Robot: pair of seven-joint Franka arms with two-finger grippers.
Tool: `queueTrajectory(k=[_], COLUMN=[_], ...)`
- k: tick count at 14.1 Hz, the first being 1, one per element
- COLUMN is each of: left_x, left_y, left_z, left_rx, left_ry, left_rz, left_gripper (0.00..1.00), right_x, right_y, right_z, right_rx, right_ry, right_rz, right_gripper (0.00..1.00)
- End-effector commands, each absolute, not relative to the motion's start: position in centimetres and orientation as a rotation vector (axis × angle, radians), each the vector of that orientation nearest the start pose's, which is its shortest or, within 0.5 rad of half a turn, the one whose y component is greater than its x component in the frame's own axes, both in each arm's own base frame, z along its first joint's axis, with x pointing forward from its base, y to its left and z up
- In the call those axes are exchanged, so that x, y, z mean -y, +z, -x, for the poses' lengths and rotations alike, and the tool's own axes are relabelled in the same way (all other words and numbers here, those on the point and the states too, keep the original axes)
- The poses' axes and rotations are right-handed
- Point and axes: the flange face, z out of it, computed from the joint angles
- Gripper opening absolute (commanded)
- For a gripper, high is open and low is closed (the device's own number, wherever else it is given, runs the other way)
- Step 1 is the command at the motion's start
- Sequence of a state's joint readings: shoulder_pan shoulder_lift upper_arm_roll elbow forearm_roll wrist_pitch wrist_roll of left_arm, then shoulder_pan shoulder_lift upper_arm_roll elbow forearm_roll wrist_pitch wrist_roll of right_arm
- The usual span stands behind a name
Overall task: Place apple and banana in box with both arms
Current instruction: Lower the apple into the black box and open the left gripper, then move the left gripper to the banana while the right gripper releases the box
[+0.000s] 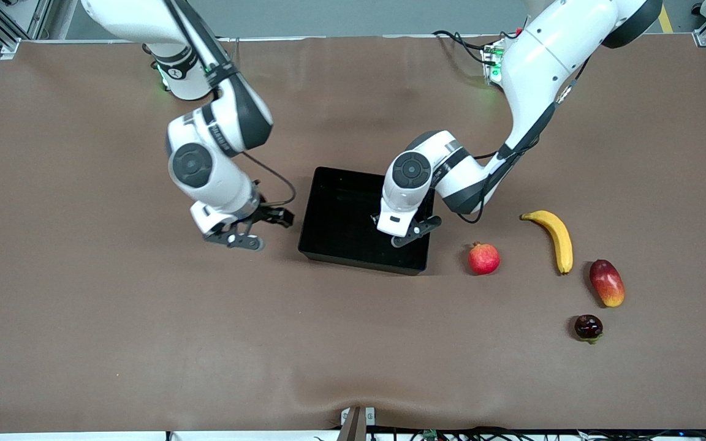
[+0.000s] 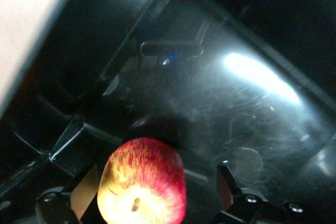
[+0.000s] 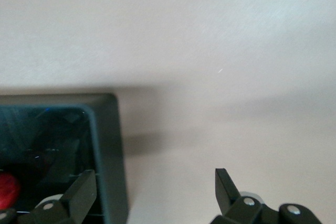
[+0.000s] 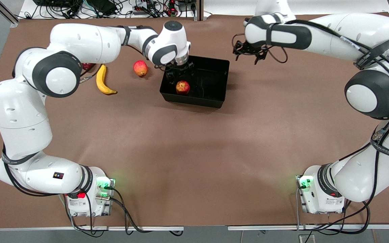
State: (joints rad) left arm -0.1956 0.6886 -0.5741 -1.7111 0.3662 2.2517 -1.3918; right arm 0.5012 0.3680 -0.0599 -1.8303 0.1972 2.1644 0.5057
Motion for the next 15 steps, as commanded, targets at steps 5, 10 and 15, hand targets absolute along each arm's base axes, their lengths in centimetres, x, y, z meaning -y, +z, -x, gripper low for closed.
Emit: queueTrajectory(k=[5, 10, 15], left_x=[35.0, 18.7, 7.5], left_y=[38.9, 37.4, 30.2], left_z=[-55.9, -61.3, -60.3], left_rx=[0.758, 0.544, 0.557], left_ry=[-0.148, 0.022, 0.152], left_rz=[2.985, 2.928, 2.921], left_gripper=[1.0, 1.0, 1.0], right_x=[-18.7, -9.5, -5.3], right_y=[35.3, 40.7, 47.6], right_z=[-59.2, -59.6, -57.4], right_rx=[-0.089, -0.066, -0.033], right_ry=[0.189, 0.176, 0.169], right_rz=[3.004, 2.98, 3.016], right_gripper=[1.0, 1.0, 1.0])
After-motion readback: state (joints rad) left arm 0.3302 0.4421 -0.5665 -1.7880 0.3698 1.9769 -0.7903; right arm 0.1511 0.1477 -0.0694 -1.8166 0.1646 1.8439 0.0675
